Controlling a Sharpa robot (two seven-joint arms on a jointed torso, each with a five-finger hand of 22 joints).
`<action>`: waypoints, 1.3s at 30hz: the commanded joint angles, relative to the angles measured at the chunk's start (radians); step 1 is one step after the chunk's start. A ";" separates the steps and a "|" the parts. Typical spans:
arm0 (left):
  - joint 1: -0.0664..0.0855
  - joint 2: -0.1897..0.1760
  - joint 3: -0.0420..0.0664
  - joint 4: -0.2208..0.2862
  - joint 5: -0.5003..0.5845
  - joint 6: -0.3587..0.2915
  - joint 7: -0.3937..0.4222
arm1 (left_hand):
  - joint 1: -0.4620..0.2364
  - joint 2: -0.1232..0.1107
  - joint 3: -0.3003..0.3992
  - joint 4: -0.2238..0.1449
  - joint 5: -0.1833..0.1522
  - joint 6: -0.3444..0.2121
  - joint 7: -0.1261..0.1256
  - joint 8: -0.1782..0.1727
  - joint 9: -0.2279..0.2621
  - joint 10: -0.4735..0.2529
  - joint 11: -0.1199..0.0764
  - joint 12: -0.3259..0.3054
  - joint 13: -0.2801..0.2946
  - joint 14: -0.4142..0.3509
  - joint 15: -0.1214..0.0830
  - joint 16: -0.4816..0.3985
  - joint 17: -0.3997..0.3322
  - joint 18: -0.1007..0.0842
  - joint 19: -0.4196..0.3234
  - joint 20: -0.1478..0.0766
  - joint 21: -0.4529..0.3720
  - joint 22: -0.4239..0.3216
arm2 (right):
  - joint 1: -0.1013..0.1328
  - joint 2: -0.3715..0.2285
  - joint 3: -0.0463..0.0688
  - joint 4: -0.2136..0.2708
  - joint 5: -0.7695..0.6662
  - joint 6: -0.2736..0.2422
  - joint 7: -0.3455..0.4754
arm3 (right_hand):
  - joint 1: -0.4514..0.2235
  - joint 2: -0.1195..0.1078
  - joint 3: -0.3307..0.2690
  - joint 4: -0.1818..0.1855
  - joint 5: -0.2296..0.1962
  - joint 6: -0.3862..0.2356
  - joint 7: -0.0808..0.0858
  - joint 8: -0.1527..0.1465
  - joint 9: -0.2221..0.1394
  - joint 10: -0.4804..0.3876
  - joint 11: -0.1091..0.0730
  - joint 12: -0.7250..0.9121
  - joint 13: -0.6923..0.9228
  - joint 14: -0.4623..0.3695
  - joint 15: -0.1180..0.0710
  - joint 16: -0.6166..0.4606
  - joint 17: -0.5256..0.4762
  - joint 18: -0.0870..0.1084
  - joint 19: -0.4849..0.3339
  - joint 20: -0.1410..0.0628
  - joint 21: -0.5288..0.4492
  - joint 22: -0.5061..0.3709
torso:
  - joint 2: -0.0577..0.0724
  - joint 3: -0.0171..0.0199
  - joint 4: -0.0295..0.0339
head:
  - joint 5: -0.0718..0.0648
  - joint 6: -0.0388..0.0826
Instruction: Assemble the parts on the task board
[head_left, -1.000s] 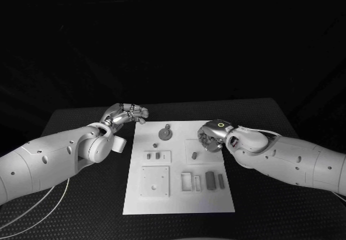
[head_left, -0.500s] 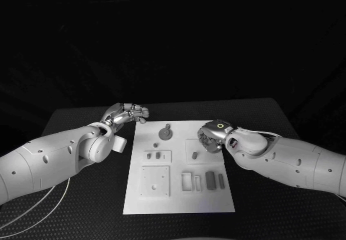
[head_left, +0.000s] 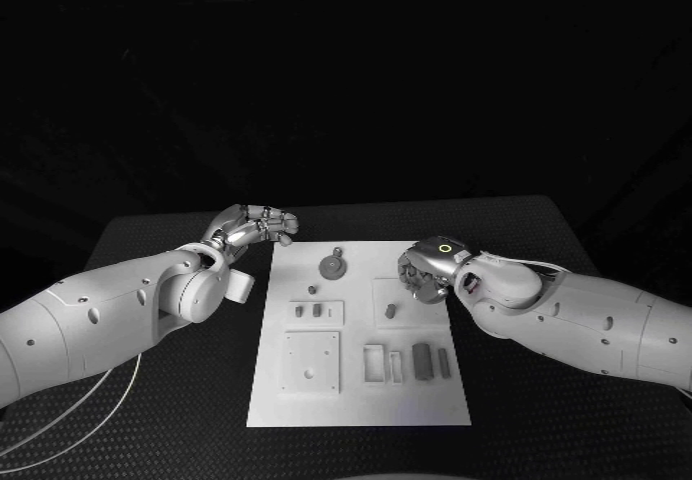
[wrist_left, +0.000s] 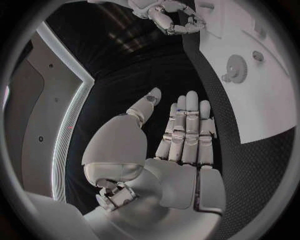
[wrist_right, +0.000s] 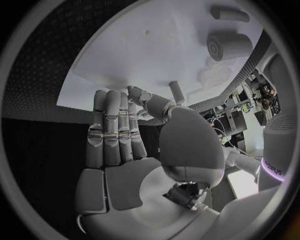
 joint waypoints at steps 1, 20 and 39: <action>0.001 0.003 0.001 -0.001 0.007 0.014 0.003 | -0.002 0.009 0.001 0.002 -0.006 -0.001 -0.003 0.002 -0.001 -0.004 0.006 -0.004 -0.001 0.008 0.001 -0.007 0.002 0.010 0.005 0.002 -0.007 0.002 | 0.006 -0.001 0.009 0.007 0.016 -0.013 0.006 | -0.002 -0.007 0.004 0.002 0.000 0.006 0.002 0.005 0.001 0.005 0.002 0.003 0.001 0.006 0.000 0.002 0.002 0.006 0.006 -0.001 0.007 0.010 | 0.001 0.0005 0.0004 | 0.001 0.001; 0.001 0.001 0.001 -0.005 0.020 0.018 -0.005 | -0.004 0.009 -0.002 0.002 -0.008 -0.005 -0.001 0.000 -0.003 -0.010 0.009 -0.006 -0.004 0.005 0.003 -0.017 0.009 0.008 0.002 0.004 -0.014 0.003 | 0.021 -0.035 0.040 0.135 0.122 0.012 0.023 | -0.005 -0.008 0.007 0.004 0.001 0.007 0.002 0.003 0.003 0.006 0.001 0.000 0.007 0.007 0.000 -0.001 0.008 0.006 0.007 -0.002 0.007 0.012 | 0.000 -0.0006 -0.0014 | 0.013 0.003; 0.002 0.023 0.001 -0.011 0.046 -0.023 0.009 | -0.003 0.007 -0.002 0.002 -0.008 -0.002 -0.002 0.002 -0.003 -0.008 0.007 -0.003 -0.004 0.005 0.004 -0.022 0.014 0.008 0.002 0.004 -0.017 0.004 | 0.015 0.095 -0.003 0.201 0.033 -0.004 0.015 | -0.007 -0.001 0.005 -0.002 0.002 0.006 0.002 -0.001 0.006 0.005 0.001 -0.004 0.014 0.008 -0.001 -0.005 0.014 0.006 0.007 -0.002 0.007 0.014 | -0.001 -0.0036 0.0006 | 0.066 -0.005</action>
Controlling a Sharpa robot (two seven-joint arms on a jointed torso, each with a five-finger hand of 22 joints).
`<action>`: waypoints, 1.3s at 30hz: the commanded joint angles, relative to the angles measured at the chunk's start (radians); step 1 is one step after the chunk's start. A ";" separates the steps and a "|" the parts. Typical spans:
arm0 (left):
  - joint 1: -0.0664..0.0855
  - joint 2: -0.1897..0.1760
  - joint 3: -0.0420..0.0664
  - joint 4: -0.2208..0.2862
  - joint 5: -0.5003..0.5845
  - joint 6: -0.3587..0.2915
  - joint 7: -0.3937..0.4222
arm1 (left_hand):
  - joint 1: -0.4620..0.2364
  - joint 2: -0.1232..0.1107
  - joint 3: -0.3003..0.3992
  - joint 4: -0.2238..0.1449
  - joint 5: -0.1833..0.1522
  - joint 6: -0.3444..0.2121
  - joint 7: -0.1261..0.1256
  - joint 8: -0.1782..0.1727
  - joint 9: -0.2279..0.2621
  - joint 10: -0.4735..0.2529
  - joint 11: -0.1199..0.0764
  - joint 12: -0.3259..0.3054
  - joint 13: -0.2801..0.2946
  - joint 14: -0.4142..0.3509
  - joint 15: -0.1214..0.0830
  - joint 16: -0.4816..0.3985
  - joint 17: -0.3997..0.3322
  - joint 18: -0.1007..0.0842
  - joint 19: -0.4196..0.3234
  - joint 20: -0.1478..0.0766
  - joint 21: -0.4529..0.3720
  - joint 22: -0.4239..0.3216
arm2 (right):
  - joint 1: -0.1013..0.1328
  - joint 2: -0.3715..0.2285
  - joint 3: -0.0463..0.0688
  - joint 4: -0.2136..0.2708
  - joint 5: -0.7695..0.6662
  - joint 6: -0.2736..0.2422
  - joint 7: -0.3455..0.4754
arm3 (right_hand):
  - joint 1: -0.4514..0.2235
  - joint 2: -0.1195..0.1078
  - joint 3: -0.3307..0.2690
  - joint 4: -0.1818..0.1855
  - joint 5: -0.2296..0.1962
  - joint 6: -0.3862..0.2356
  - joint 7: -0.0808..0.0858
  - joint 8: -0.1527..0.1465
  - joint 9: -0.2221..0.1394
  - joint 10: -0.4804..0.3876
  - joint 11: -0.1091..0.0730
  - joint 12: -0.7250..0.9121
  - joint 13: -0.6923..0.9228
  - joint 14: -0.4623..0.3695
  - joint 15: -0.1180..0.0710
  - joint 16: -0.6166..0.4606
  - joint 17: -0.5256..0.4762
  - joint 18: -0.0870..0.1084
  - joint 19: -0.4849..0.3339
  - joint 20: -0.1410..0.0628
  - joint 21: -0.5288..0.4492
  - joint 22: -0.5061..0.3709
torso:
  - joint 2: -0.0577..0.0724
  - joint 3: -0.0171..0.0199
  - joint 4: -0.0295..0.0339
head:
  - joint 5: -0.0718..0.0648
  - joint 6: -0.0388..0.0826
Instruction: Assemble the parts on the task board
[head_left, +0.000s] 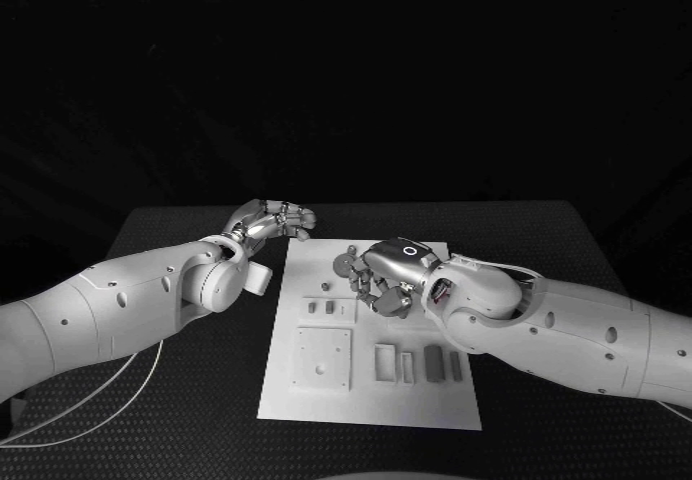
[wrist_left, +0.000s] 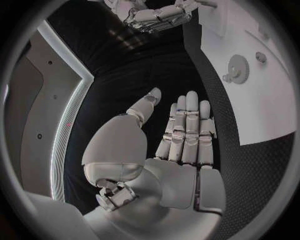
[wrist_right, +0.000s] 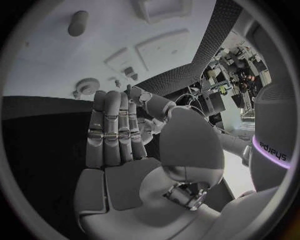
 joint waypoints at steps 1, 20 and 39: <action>0.001 0.009 0.001 0.001 0.015 -0.019 0.017 | -0.003 0.007 -0.002 0.002 -0.005 -0.002 -0.002 0.002 -0.001 -0.001 0.000 -0.003 -0.001 0.005 0.004 -0.007 0.002 0.008 0.002 0.004 -0.006 0.001 | -0.009 0.019 -0.018 -0.011 -0.059 -0.006 0.000 | -0.007 0.000 0.002 -0.005 0.002 0.007 0.002 0.002 0.002 0.006 0.001 -0.004 0.002 0.006 -0.004 -0.006 0.002 0.006 0.007 -0.003 0.004 0.015 | 0.001 0.0005 0.0010 | 0.013 -0.001; 0.002 0.031 0.001 -0.012 0.026 -0.024 0.024 | -0.003 0.008 -0.002 0.003 -0.004 -0.001 -0.002 0.002 -0.001 0.001 -0.001 -0.002 -0.001 0.004 0.005 -0.011 0.006 0.008 0.002 0.005 -0.008 0.002 | -0.100 0.106 -0.030 -0.038 -0.092 0.003 -0.008 | -0.009 0.003 0.001 -0.011 0.002 0.008 0.002 0.000 0.005 0.007 0.001 -0.007 0.008 0.008 -0.005 -0.009 0.007 0.006 0.009 -0.003 0.004 0.016 | 0.002 0.0025 0.0039 | 0.027 -0.013; 0.002 0.034 0.002 -0.012 0.026 -0.017 0.021 | -0.004 0.009 -0.002 0.002 -0.004 -0.003 -0.002 0.002 -0.002 -0.001 0.000 -0.003 -0.003 0.003 0.006 -0.017 0.010 0.007 0.000 0.006 -0.011 0.003 | -0.109 0.101 -0.042 -0.049 -0.105 0.023 -0.014 | -0.011 0.009 -0.001 -0.019 0.001 0.007 0.002 -0.003 0.008 0.006 0.000 -0.011 0.014 0.009 -0.005 -0.013 0.013 0.006 0.009 -0.003 0.004 0.016 | 0.002 0.0025 0.0009 | 0.036 -0.030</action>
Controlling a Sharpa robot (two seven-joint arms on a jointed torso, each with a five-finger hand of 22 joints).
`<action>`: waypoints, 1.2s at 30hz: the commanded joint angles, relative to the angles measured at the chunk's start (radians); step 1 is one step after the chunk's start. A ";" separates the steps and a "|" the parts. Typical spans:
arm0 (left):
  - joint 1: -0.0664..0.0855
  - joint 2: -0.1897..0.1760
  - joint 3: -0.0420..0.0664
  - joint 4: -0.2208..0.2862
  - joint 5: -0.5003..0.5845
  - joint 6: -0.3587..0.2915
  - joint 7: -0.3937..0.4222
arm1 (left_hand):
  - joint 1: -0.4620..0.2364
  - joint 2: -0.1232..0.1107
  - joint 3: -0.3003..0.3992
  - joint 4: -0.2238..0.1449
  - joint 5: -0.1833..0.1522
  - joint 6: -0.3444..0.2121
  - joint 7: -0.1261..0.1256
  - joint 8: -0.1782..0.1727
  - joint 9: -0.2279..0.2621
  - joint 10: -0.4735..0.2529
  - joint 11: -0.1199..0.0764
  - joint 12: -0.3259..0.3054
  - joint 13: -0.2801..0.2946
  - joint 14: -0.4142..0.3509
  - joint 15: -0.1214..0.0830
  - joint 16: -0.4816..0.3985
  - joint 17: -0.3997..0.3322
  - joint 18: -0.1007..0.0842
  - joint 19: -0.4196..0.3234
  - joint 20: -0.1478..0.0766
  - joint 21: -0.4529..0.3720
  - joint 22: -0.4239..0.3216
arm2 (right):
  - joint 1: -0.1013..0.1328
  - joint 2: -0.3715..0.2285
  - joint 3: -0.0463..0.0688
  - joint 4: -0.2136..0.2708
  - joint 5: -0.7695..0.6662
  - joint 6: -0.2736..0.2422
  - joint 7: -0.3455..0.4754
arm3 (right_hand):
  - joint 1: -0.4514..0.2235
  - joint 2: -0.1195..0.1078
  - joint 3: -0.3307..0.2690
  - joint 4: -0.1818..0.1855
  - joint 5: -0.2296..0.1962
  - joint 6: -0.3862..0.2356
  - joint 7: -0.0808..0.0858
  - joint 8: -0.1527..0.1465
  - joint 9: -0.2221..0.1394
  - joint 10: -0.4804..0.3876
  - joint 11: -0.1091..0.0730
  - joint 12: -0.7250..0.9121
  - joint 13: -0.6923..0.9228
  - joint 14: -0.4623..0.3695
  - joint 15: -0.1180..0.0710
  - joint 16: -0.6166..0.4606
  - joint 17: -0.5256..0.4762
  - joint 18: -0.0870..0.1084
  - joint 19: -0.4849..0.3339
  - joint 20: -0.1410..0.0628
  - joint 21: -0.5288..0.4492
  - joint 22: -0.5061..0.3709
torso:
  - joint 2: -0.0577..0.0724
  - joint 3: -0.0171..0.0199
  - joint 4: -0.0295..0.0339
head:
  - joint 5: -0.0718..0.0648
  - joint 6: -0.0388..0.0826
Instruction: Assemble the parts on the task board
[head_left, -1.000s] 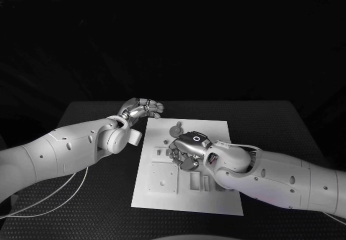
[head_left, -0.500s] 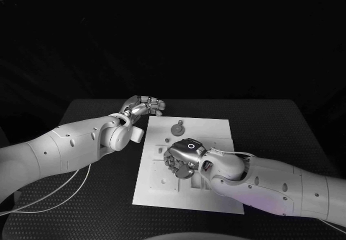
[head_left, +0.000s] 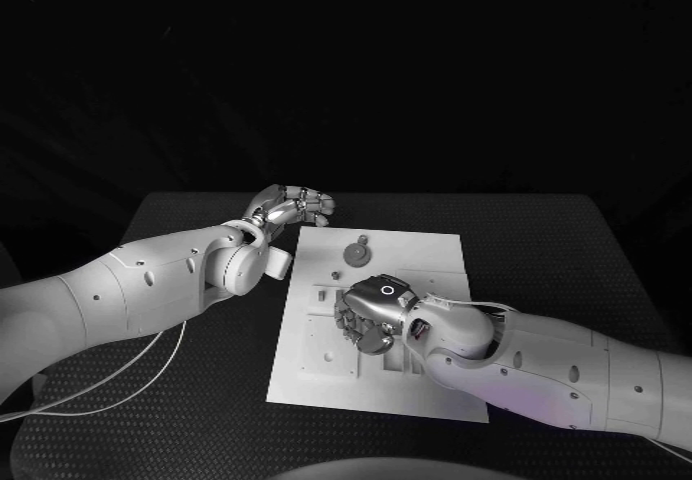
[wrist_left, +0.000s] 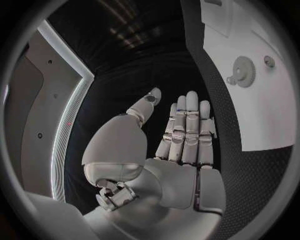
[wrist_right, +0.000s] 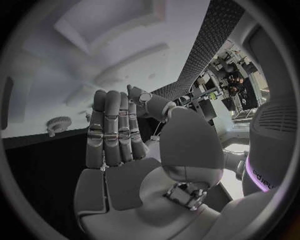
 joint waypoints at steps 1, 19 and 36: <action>0.001 0.002 0.001 0.002 0.007 0.003 0.012 | -0.004 0.009 -0.002 0.002 -0.004 -0.003 -0.002 0.002 -0.001 -0.001 0.000 -0.003 -0.001 0.003 0.006 -0.005 0.002 0.007 0.000 0.006 -0.004 0.002 | -0.001 -0.001 -0.001 -0.003 -0.016 0.020 -0.003 | -0.006 0.004 -0.001 -0.008 0.001 0.008 0.002 0.003 0.001 0.007 0.000 -0.006 0.002 0.004 -0.004 -0.005 0.001 0.006 0.005 0.000 0.004 0.017 | 0.000 0.0007 0.0002 | 0.000 -0.001; 0.002 0.002 0.001 0.003 0.007 0.005 0.011 | -0.003 0.009 -0.002 0.002 -0.004 -0.003 -0.001 0.001 -0.002 -0.002 0.001 -0.004 -0.002 0.003 0.006 -0.007 0.003 0.007 0.000 0.006 -0.005 0.002 | -0.003 0.002 -0.018 -0.023 -0.013 0.025 -0.001 | -0.007 0.005 -0.001 -0.009 0.001 0.008 0.002 0.002 0.002 0.007 0.000 -0.007 0.004 0.005 -0.004 -0.006 0.003 0.006 0.006 0.000 0.004 0.017 | 0.000 0.0006 0.0002 | -0.001 -0.004; 0.002 0.001 0.001 0.002 0.007 0.007 0.009 | -0.003 0.009 -0.002 0.002 -0.004 -0.004 -0.001 0.001 -0.002 -0.003 0.001 -0.004 -0.002 0.002 0.006 -0.009 0.006 0.007 0.000 0.006 -0.006 0.003 | -0.004 0.011 -0.020 -0.017 -0.010 0.023 0.001 | -0.009 0.006 -0.001 -0.011 0.001 0.009 0.002 0.001 0.004 0.007 0.000 -0.008 0.007 0.005 -0.005 -0.007 0.005 0.006 0.006 0.000 0.004 0.017 | 0.000 0.0007 0.0009 | -0.003 -0.010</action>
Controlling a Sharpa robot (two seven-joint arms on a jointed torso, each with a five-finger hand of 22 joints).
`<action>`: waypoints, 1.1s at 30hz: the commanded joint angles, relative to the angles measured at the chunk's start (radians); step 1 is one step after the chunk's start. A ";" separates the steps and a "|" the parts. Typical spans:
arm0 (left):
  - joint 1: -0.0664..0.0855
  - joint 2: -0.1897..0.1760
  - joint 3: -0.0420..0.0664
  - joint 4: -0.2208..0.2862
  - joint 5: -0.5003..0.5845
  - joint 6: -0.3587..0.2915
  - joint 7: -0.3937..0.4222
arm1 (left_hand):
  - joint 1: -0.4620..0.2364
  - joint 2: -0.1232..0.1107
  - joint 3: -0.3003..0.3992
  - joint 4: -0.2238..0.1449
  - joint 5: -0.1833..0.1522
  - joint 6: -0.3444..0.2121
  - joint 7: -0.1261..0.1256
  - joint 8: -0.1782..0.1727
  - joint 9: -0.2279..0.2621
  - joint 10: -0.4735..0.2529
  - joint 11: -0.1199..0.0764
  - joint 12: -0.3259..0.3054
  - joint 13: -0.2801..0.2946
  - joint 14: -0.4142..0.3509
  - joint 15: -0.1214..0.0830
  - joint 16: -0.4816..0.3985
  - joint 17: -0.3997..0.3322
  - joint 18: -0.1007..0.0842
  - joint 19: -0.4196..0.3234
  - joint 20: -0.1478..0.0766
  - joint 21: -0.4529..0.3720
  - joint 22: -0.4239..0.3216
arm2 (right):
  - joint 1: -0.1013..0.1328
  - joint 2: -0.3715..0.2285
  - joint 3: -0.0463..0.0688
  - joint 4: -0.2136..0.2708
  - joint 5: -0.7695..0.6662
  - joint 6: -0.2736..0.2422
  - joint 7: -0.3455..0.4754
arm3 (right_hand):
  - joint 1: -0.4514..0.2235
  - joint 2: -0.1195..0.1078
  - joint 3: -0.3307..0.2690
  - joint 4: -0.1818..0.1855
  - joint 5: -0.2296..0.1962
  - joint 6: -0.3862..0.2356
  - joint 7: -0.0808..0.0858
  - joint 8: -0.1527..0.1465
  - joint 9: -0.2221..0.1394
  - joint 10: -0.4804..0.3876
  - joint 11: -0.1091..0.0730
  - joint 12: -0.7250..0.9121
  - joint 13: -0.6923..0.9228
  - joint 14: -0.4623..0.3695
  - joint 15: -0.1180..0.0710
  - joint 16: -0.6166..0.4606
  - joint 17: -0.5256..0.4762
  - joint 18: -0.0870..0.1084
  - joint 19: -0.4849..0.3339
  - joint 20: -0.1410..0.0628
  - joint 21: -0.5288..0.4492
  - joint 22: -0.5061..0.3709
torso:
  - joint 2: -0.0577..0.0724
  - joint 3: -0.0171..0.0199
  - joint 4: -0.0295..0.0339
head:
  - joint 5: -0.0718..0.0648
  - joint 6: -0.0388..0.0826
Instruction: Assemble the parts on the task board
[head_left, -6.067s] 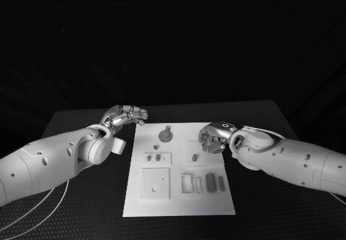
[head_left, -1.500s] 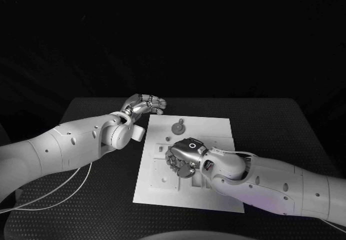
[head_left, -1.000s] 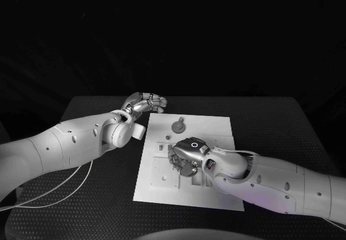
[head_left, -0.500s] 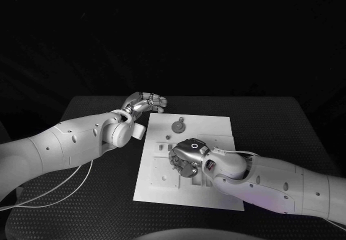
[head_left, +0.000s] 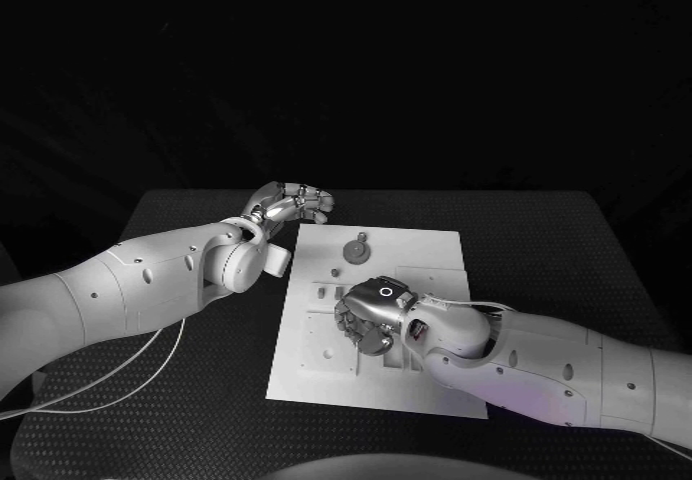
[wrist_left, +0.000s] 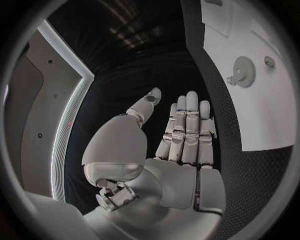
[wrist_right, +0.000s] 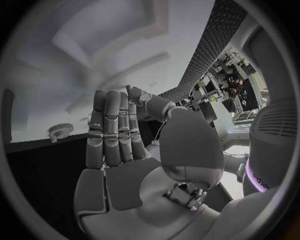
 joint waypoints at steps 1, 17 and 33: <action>0.002 0.001 0.001 0.001 0.006 0.007 0.009 | -0.003 0.009 -0.002 0.002 -0.004 -0.004 -0.001 0.001 -0.001 -0.003 0.001 -0.004 -0.001 0.002 0.006 -0.005 0.001 0.007 0.000 0.006 -0.006 0.001 | -0.002 0.001 -0.001 0.003 -0.008 0.013 0.002 | -0.005 0.002 -0.002 -0.006 0.001 0.010 0.000 0.006 0.001 0.007 0.000 -0.004 0.002 0.004 -0.006 -0.004 0.001 0.006 0.006 0.000 0.004 0.016 | 0.000 0.0003 0.0003 | 0.000 -0.001; 0.002 0.001 0.001 0.002 0.006 0.010 0.005 | -0.003 0.008 -0.002 0.002 -0.005 -0.005 0.000 0.000 -0.002 -0.005 0.002 -0.005 -0.002 0.001 0.007 -0.010 0.005 0.007 -0.001 0.007 -0.008 0.002 | -0.002 0.013 -0.004 -0.019 -0.020 0.065 -0.022 | -0.006 0.003 -0.002 -0.008 0.001 0.010 0.000 0.005 0.003 0.008 0.000 -0.006 0.005 0.004 -0.006 -0.005 0.004 0.006 0.006 0.000 0.004 0.017 | 0.000 -0.0005 -0.0003 | -0.001 -0.001; 0.005 0.001 0.001 0.003 0.006 0.013 0.003 | -0.003 0.007 -0.003 0.002 -0.006 -0.007 0.001 -0.001 -0.003 -0.008 0.003 -0.005 -0.004 0.000 0.008 -0.014 0.009 0.007 -0.002 0.008 -0.011 0.004 | -0.002 0.028 -0.027 -0.036 -0.028 0.070 -0.029 | -0.010 0.004 0.000 -0.011 0.002 0.005 0.003 -0.002 0.005 0.001 0.003 -0.014 0.011 0.000 -0.003 -0.013 0.010 0.006 -0.001 0.003 0.000 0.016 | 0.000 -0.0006 -0.0001 | -0.006 0.000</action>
